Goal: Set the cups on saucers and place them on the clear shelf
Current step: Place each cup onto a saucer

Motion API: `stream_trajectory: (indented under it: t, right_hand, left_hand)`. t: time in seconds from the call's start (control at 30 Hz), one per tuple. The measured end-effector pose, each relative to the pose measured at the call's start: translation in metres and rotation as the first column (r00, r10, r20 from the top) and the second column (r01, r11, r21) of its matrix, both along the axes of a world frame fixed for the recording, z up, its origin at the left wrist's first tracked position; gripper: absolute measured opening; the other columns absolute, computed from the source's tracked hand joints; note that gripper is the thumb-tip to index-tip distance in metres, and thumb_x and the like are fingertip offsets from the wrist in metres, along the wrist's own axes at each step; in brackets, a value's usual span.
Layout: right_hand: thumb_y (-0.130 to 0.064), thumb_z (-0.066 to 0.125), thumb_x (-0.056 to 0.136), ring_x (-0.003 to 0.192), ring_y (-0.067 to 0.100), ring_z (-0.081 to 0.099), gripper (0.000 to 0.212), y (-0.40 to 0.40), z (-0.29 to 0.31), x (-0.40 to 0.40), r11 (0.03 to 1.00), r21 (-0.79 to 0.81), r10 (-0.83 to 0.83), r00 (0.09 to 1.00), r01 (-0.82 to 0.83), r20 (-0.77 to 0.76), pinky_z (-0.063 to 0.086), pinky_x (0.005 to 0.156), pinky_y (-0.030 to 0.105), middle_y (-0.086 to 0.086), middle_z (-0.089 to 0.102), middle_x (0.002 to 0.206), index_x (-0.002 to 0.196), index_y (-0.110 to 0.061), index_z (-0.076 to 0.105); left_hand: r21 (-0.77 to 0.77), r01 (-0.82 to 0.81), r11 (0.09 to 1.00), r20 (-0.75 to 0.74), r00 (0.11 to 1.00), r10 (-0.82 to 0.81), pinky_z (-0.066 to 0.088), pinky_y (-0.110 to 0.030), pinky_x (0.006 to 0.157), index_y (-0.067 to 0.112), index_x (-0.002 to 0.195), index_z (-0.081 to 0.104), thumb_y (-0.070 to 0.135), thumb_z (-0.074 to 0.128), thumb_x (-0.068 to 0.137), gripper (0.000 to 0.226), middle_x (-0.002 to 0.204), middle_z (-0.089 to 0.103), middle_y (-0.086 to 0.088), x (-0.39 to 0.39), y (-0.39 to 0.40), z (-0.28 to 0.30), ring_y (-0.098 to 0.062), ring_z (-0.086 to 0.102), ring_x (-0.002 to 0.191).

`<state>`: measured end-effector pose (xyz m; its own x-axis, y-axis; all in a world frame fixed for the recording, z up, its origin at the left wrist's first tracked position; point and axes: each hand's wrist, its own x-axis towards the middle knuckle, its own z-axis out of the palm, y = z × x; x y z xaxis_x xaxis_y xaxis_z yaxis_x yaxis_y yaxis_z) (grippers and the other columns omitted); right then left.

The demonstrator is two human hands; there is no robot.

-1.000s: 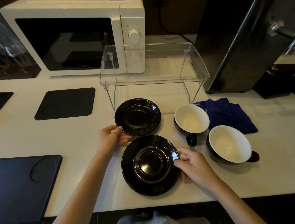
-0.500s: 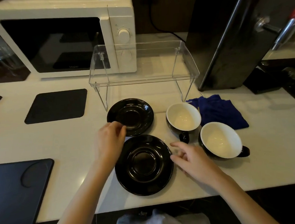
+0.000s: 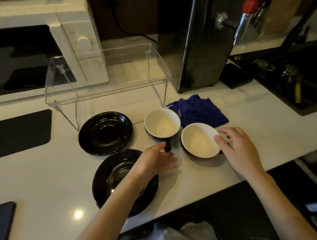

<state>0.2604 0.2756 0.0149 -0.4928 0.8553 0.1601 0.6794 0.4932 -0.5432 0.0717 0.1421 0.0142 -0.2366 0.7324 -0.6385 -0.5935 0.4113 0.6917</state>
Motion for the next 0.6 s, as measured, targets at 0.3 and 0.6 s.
stream_trajectory:
  t: [0.3, 0.6]
  right_hand:
    - [-0.028, 0.053, 0.087, 0.074, 0.025, 0.059, 0.029, -0.003, -0.018, 0.002, 0.923, -0.381, -0.155, 0.961, 0.058, -0.230, 0.043, 0.060, 0.031, 0.010, 0.064, 0.073, 0.073, -0.004, 0.061]
    - [-0.020, 0.052, 0.088, 0.064, 0.012, 0.051, 0.029, -0.008, -0.014, -0.010, 0.936, -0.350, -0.154, 0.935, 0.035, -0.319, 0.043, 0.056, 0.028, 0.014, 0.060, 0.069, 0.070, 0.001, 0.058]
  left_hand:
    - [0.073, -0.104, 0.992, -0.082, 0.991, 0.110, 0.057, -0.024, 0.063, 0.006, 0.082, 0.062, 0.024, 0.048, 0.090, 0.025, 0.078, 0.062, -0.013, 0.006, 0.009, -0.002, -0.017, 0.061, 0.065]
    - [0.230, 0.051, 0.972, -0.341, 0.939, 0.031, 0.049, -0.018, 0.051, 0.009, 0.074, 0.059, 0.025, 0.044, 0.092, 0.028, 0.064, 0.059, -0.004, -0.018, -0.016, 0.007, -0.009, 0.054, 0.052]
